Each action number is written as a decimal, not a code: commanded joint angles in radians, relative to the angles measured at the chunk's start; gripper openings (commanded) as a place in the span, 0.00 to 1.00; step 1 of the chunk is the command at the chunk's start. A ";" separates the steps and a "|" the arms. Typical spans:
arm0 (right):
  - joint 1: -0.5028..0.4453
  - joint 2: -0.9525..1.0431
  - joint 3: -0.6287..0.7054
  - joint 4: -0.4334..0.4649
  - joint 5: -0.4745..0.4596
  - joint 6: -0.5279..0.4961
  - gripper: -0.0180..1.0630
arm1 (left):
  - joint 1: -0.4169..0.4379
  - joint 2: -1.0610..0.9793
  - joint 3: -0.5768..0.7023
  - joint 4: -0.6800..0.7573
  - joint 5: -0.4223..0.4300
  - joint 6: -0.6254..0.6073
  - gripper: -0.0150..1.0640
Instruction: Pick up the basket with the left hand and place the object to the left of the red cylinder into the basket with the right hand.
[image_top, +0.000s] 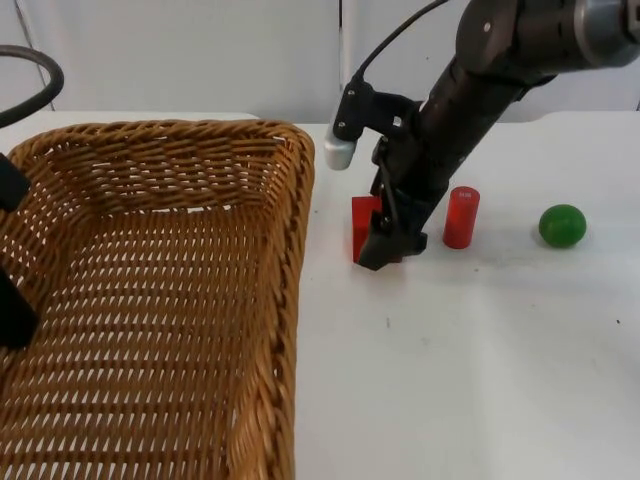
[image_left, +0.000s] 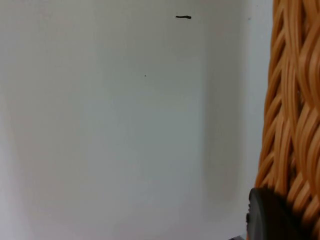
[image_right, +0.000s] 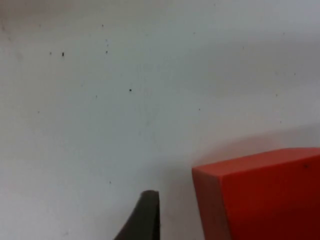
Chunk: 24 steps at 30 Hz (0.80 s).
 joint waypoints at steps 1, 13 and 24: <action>0.005 0.003 -0.004 0.006 0.000 0.003 0.79 | 0.004 -0.009 -0.004 -0.034 0.010 -0.004 0.01; 0.005 0.003 -0.004 -0.003 -0.011 0.003 0.50 | 0.004 -0.009 -0.004 -0.041 0.010 -0.004 0.01; 0.005 -0.060 -0.004 -0.031 0.037 -0.015 0.01 | 0.004 -0.009 -0.004 -0.044 0.010 -0.004 0.01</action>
